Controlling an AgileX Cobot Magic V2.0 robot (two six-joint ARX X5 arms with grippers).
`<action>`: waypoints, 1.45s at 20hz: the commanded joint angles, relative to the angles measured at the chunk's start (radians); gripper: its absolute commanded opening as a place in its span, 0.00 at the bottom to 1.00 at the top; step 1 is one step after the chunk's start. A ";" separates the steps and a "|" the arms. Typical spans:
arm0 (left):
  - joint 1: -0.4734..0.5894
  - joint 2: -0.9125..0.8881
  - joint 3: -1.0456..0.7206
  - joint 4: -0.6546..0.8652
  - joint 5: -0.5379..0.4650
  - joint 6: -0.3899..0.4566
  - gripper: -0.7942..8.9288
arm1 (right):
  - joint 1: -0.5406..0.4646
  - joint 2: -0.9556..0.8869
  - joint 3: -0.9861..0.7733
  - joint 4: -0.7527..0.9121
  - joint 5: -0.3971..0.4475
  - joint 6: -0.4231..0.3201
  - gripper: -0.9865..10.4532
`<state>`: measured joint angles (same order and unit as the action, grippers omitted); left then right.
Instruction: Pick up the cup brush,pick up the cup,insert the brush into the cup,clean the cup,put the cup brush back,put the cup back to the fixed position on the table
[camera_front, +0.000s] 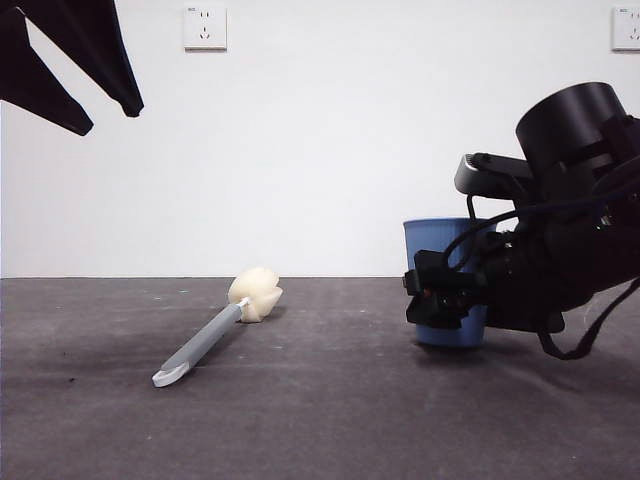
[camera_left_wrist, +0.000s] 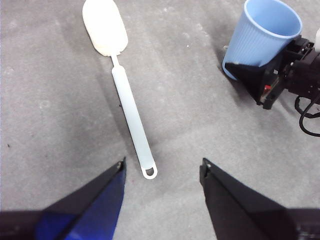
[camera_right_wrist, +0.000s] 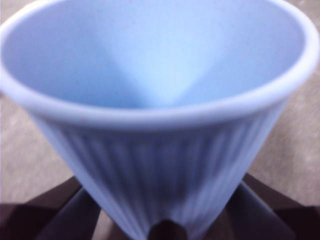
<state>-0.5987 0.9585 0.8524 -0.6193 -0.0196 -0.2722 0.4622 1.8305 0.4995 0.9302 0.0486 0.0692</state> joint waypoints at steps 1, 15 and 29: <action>-0.003 -0.001 -0.006 0.009 -0.003 0.011 0.34 | -0.005 0.026 0.003 -0.029 -0.024 -0.007 0.08; -0.003 -0.001 -0.006 -0.018 -0.002 0.012 0.34 | -0.003 0.030 0.003 -0.177 -0.025 0.015 0.54; -0.003 -0.001 -0.006 -0.032 -0.004 0.012 0.34 | 0.030 -0.300 0.003 -0.724 -0.025 0.061 0.53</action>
<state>-0.5987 0.9585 0.8524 -0.6525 -0.0223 -0.2718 0.4904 1.5208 0.5232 0.2237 0.0257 0.0986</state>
